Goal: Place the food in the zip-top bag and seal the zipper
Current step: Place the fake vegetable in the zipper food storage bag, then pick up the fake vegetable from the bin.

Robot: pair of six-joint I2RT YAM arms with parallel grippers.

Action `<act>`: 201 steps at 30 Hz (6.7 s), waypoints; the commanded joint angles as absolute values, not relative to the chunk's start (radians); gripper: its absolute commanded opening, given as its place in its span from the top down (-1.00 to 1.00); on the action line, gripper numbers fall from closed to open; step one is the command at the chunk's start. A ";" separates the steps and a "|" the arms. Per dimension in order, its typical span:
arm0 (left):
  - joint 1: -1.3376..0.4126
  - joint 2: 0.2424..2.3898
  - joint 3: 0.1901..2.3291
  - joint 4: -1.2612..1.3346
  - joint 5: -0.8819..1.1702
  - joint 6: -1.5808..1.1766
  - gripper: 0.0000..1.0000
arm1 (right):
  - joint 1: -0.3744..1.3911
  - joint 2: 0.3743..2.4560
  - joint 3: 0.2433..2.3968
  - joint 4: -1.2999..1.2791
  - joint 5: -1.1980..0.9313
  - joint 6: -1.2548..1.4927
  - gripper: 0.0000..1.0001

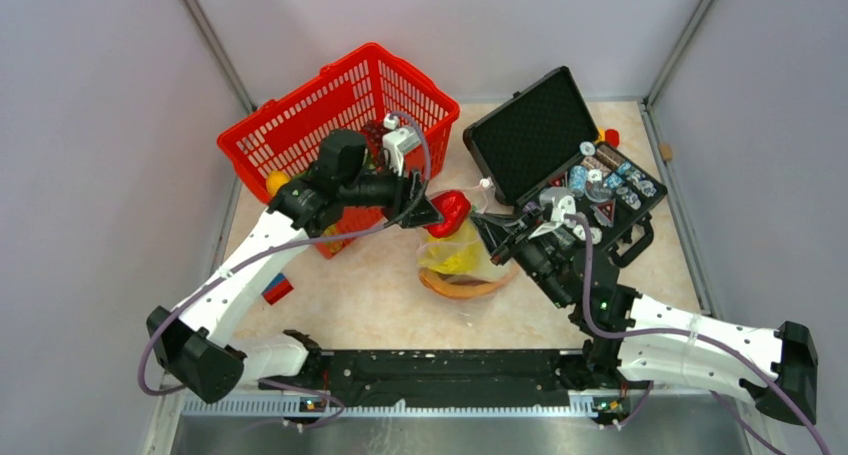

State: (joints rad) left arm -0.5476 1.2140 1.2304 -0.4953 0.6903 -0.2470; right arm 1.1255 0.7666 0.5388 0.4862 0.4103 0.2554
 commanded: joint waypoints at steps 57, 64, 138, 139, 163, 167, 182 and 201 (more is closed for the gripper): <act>-0.669 1.293 1.480 -0.909 0.342 -0.033 -0.84 | 1.132 0.789 0.592 0.569 0.399 0.166 1.00; -0.669 1.174 1.428 -0.809 0.232 -0.062 -0.94 | 1.133 0.785 0.582 0.570 0.404 0.182 1.00; -0.023 0.980 1.149 -0.605 -0.052 -0.312 -0.98 | 1.132 0.663 0.454 0.956 0.028 0.095 1.00; -0.020 0.977 1.147 -0.606 -0.057 -0.311 -0.97 | 1.133 0.656 0.451 0.990 -0.007 0.090 1.00; 0.025 1.299 1.364 -0.801 -0.052 -0.252 -0.97 | 1.132 0.615 0.420 0.931 0.062 0.084 1.00; 0.025 1.382 1.464 -0.815 0.070 -0.196 -0.97 | 1.132 0.617 0.421 0.929 0.060 0.090 1.00; 0.005 1.656 1.553 -0.863 0.170 -0.024 -0.89 | 1.132 0.616 0.425 0.910 0.070 0.094 1.00; 0.005 1.705 1.422 -0.790 0.247 0.559 -0.87 | 1.131 0.656 0.477 0.853 0.038 0.115 1.00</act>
State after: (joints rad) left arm 0.0063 1.7042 1.4452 -0.7856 0.2569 0.4236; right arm 1.1255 0.6754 0.4103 0.7879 0.0395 0.1158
